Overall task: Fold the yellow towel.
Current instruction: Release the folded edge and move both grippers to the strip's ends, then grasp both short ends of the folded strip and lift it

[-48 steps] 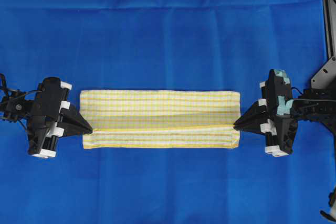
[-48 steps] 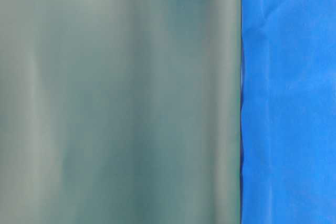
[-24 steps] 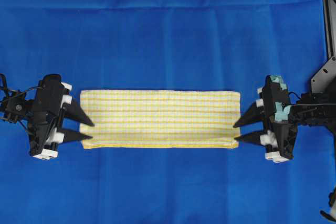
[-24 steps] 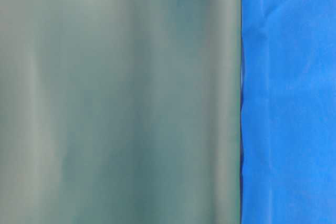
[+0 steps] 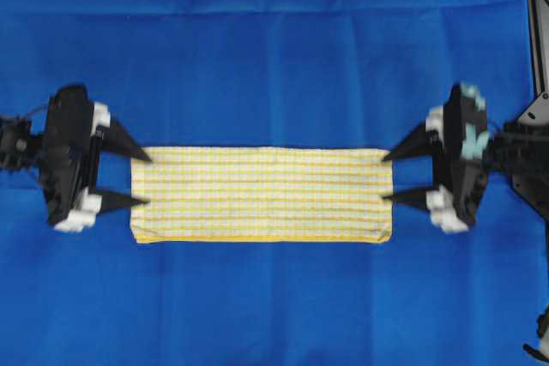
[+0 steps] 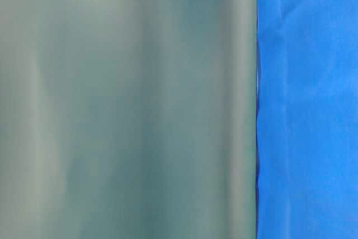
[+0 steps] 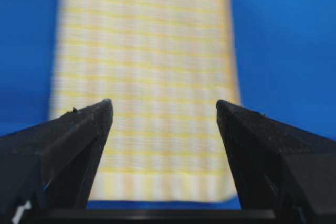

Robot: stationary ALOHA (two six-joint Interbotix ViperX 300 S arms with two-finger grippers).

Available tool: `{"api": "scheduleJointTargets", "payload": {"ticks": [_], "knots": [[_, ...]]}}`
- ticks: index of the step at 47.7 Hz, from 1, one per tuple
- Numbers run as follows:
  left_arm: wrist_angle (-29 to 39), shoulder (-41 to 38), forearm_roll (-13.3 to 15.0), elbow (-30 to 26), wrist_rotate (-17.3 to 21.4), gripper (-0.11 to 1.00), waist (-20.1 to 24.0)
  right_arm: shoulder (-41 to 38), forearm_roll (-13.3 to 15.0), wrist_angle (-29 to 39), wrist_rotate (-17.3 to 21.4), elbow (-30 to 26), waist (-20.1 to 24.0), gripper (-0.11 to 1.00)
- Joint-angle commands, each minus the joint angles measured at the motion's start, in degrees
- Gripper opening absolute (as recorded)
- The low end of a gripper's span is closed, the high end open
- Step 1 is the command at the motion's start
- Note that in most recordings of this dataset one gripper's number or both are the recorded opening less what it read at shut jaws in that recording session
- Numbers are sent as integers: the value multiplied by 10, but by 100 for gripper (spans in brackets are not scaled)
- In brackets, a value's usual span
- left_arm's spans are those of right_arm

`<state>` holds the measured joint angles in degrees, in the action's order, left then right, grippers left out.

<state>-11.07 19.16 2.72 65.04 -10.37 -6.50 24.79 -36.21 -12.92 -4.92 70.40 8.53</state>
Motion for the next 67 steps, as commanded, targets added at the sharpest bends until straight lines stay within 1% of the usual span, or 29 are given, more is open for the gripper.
{"api": "scheduleJointTargets", "payload": {"ticks": [1,5,10,20,28,32,35,41,44,47,49,55,57,59,67], "knots": [[-2,2,-3,-11,22,72,29,2,2,10,-16,-7,-43,72],[-2,-4,-3,-11,54,72,46,-5,2,18,-28,-10,-68,72],[-4,-17,-3,-11,69,72,52,-24,2,21,-33,-17,-76,72],[-26,-76,-3,-9,69,73,58,-91,0,29,-30,-30,-77,72],[-47,-133,-2,-11,69,72,82,-135,-4,26,-28,-40,-77,72],[-47,-149,-2,-14,69,72,92,-146,-14,25,-28,-41,-77,72],[-47,-156,-2,-17,69,70,95,-149,-21,26,-29,-41,-77,72],[-45,-163,-1,-18,68,67,96,-149,-24,31,-29,-41,-76,71],[-40,-164,-1,-18,68,62,94,-149,-23,34,-31,-42,-73,69],[-28,-163,-1,-18,69,53,91,-149,-22,36,-34,-42,-69,63],[-19,-164,-1,-20,69,45,89,-149,-22,36,-38,-42,-63,53],[4,-166,-1,-25,76,13,77,-149,-18,33,-40,-41,-61,16],[5,-166,-1,-25,76,4,76,-148,-17,33,-40,-40,-62,6],[8,-166,-1,-27,77,1,76,-146,-14,30,-40,-40,-62,3],[14,-160,-2,-31,77,2,76,-137,-12,24,-40,-38,-64,3]]}}
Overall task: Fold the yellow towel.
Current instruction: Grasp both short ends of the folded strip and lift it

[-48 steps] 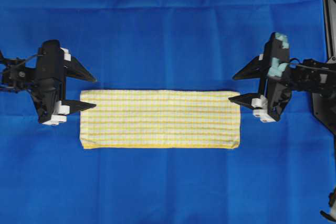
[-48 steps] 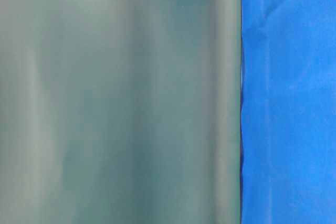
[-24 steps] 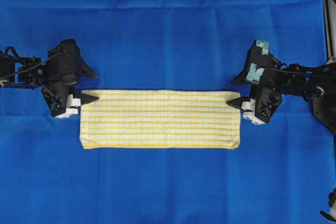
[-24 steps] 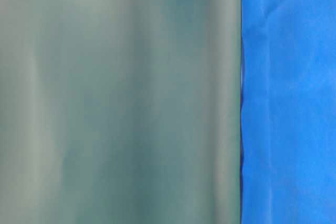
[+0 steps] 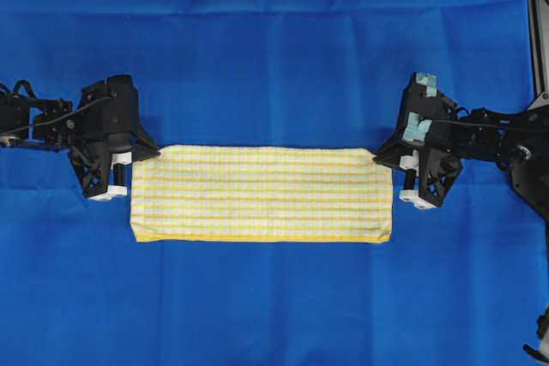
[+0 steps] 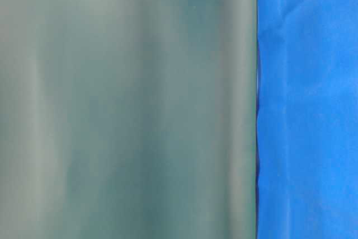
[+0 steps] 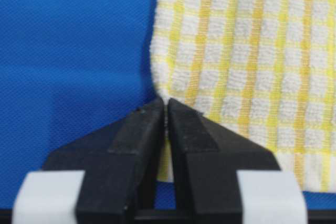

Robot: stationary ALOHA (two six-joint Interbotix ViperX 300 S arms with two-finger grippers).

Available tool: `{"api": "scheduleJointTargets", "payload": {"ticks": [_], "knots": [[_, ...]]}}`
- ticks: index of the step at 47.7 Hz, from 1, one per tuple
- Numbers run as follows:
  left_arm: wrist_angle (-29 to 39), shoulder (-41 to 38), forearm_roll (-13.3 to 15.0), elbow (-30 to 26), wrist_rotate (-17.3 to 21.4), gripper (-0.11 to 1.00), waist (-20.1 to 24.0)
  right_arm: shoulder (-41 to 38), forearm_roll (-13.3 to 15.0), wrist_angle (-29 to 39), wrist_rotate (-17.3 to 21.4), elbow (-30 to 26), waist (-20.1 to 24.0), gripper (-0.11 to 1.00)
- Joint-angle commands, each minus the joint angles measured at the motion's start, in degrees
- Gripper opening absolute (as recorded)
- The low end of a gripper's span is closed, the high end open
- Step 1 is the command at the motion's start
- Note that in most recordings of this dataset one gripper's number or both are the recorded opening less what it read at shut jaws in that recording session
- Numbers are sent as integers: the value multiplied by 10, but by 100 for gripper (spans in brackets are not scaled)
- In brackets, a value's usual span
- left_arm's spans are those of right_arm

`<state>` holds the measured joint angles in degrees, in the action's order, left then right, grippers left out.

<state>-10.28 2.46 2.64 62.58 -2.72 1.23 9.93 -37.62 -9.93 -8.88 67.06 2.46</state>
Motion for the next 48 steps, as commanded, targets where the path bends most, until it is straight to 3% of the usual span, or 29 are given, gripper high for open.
{"api": "scheduleJointTargets", "payload": {"ticks": [1,16,30,39,48], "knots": [[9,8,0,-8,2,2,-1,13,2,-6,0,-4,-4,3],[142,97,0,-57,0,2,3,105,2,7,-5,-2,-24,3],[263,200,-4,-95,3,2,3,242,2,76,-35,-8,-40,3],[285,268,-4,-92,3,2,3,313,4,105,-45,-7,-46,3],[284,295,-4,-79,2,2,3,325,11,107,-45,-6,-48,3]]}}
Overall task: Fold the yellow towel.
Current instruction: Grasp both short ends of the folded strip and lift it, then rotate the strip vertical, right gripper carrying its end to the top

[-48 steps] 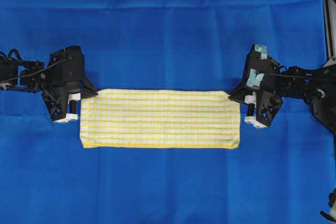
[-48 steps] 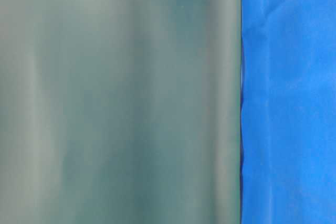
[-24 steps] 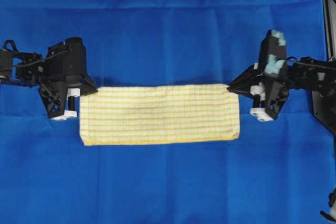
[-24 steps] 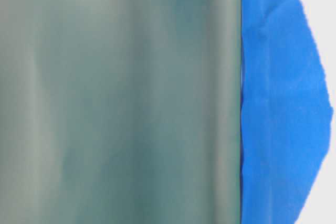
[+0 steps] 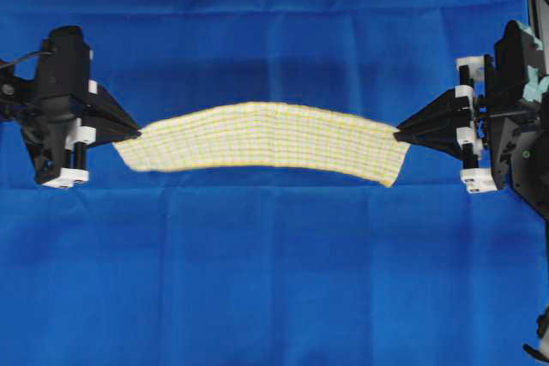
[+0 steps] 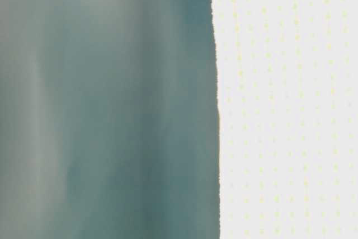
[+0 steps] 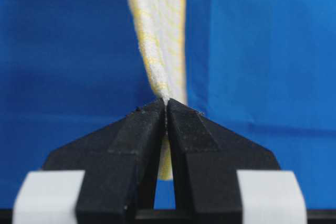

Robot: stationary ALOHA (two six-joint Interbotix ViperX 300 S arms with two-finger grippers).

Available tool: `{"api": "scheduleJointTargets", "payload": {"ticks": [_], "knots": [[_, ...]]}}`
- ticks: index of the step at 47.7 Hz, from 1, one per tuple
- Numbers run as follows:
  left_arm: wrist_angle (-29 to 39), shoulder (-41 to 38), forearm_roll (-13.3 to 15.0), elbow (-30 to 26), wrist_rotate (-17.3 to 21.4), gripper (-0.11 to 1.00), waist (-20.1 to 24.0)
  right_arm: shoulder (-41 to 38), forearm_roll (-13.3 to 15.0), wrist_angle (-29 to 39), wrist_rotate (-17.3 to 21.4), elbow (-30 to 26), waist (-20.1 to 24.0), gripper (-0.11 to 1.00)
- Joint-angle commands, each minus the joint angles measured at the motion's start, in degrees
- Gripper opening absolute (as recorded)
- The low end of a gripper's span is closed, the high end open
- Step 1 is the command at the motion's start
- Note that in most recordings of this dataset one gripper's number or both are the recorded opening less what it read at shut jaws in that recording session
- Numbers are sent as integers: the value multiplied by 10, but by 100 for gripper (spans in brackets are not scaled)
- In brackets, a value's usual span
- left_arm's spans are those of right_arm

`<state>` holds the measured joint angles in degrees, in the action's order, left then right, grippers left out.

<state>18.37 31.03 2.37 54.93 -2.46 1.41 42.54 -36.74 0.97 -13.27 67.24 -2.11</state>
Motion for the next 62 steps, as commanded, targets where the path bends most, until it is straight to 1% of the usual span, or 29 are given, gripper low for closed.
{"api": "scheduleJointTargets", "payload": {"ticks": [1,6,11,24,34,44,50,53,62], "knots": [[-4,11,-1,-3,-2,2,0,-3,3,-2,-1,-8,-4,3],[-6,11,-2,-3,-2,2,0,-14,3,-7,-2,-10,-12,3],[-22,7,-2,-4,-3,2,-10,-32,3,-24,-2,-11,-35,3],[-104,-23,-2,-14,-4,2,-90,-99,9,-76,-12,-30,-127,3],[-143,-76,-1,-44,-4,2,-138,-167,9,-103,-26,-63,-189,3],[-156,-142,-2,-99,1,2,-171,-228,9,-117,-48,-110,-233,3],[-162,-183,-1,-140,3,2,-178,-260,9,-123,-64,-142,-253,3],[-163,-205,-1,-163,9,2,-178,-272,10,-125,-70,-156,-260,3],[-163,-276,-2,-255,44,2,-177,-307,9,-123,-88,-199,-277,3]]}}
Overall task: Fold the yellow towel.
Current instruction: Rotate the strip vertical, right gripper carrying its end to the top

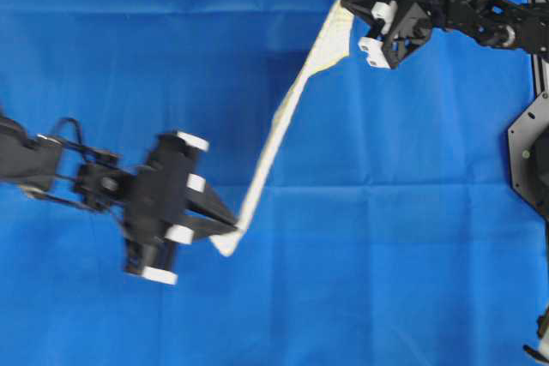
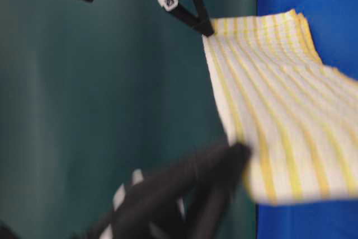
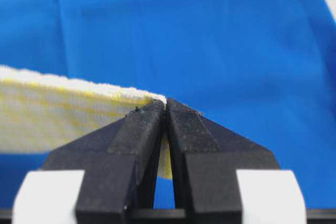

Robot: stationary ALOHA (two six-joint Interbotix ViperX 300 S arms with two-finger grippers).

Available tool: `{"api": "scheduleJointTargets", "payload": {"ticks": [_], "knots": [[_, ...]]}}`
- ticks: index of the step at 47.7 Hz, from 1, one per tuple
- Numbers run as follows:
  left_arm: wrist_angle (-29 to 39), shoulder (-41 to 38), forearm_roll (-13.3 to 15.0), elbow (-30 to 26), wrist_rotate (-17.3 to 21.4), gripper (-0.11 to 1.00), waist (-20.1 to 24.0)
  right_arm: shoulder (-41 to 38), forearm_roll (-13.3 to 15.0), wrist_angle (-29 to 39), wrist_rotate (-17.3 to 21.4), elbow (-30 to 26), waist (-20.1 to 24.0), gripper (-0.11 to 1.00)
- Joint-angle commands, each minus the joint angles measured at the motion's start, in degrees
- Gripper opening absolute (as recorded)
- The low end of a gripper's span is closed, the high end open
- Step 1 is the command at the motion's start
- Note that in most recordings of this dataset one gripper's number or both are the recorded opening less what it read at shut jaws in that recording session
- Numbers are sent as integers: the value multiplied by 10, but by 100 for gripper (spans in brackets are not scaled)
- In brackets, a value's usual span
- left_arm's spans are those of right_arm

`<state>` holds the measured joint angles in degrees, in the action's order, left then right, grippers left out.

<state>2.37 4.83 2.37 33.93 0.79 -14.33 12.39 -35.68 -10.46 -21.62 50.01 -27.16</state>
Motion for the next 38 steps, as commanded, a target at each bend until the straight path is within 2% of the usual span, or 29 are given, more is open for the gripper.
{"api": "scheduleJointTargets", "payload": {"ticks": [1,10,16,29,38], "knots": [[-4,-23,-1,-54,16,2,-19,-9,-1,-8,-5,-31,-27,3],[-3,-80,-1,-132,59,2,-19,-34,-1,-6,-11,-63,-32,3],[-1,-105,-1,-167,74,2,-19,-48,-1,-4,-18,-81,-32,3],[-4,-121,-1,-184,76,2,-14,-49,-1,-3,-21,-83,-36,3],[-29,-143,-1,-201,81,2,8,-21,-1,-3,-21,-59,-47,3]]}}
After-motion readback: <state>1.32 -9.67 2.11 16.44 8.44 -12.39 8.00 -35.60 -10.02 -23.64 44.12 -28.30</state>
